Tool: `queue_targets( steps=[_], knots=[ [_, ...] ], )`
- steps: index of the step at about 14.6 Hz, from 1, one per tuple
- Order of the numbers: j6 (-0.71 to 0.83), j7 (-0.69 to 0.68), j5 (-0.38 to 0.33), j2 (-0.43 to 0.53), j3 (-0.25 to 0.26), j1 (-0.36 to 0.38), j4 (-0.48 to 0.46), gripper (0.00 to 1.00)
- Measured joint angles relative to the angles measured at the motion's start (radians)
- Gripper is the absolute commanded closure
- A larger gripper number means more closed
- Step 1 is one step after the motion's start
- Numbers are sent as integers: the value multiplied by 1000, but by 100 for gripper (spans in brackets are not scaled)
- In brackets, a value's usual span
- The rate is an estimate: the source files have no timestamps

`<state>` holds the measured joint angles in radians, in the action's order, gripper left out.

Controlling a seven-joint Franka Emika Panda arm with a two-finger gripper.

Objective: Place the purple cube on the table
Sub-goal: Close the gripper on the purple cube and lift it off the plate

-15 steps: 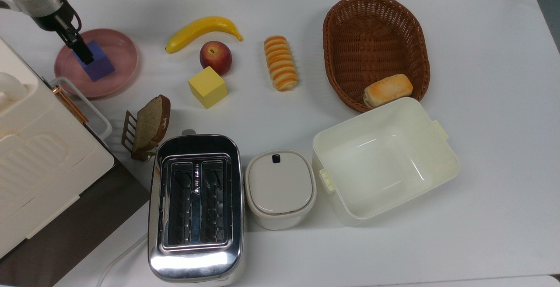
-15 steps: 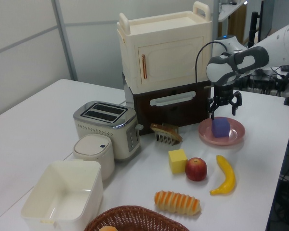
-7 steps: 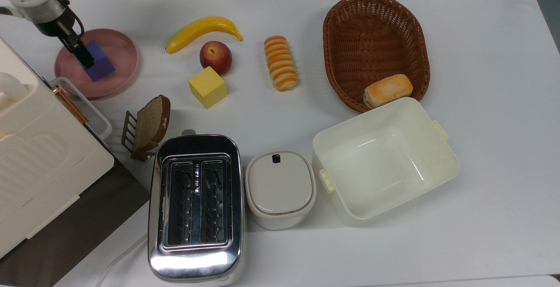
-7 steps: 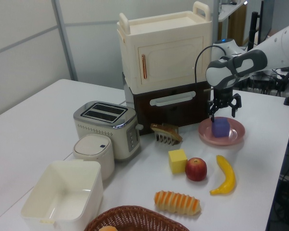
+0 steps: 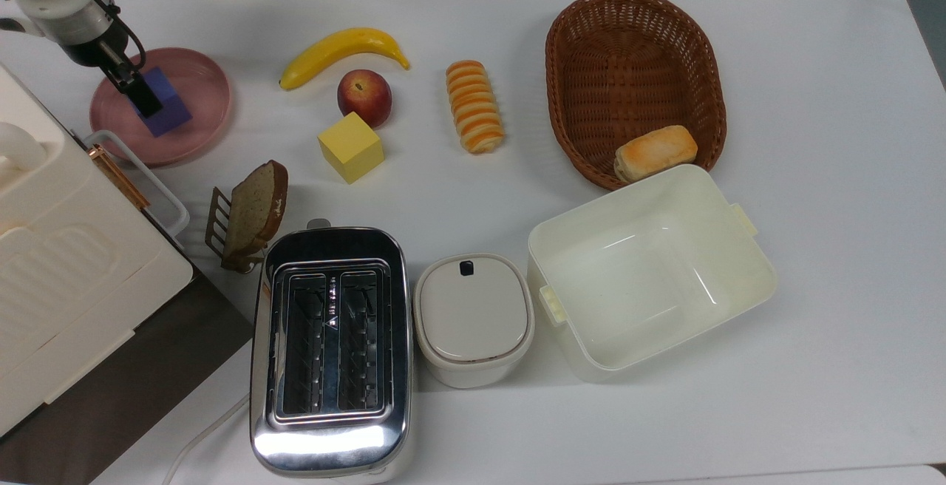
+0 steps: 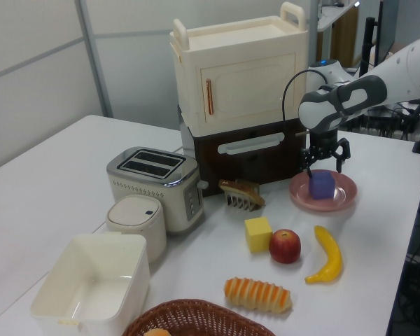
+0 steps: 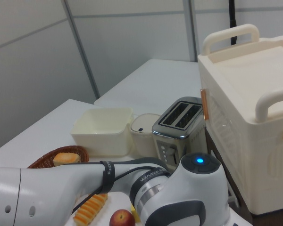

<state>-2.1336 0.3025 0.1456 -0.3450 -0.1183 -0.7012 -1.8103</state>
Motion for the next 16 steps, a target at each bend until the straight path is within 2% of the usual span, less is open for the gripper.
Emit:
queue_targets(
  steps=[9, 11, 12, 14, 15, 16],
  knots=[
    [-26, 4, 1, -9, -2, 9, 0, 0],
    [-26, 4, 1, -9, -2, 9, 0, 21],
    [-26, 4, 2, -9, -2, 9, -1, 39],
    [-42, 4, 4, -11, -2, 9, -7, 88],
    [-56, 4, 6, -13, -2, 9, -12, 100],
    [-62, 4, 7, -11, -3, 9, -12, 100]
  ],
)
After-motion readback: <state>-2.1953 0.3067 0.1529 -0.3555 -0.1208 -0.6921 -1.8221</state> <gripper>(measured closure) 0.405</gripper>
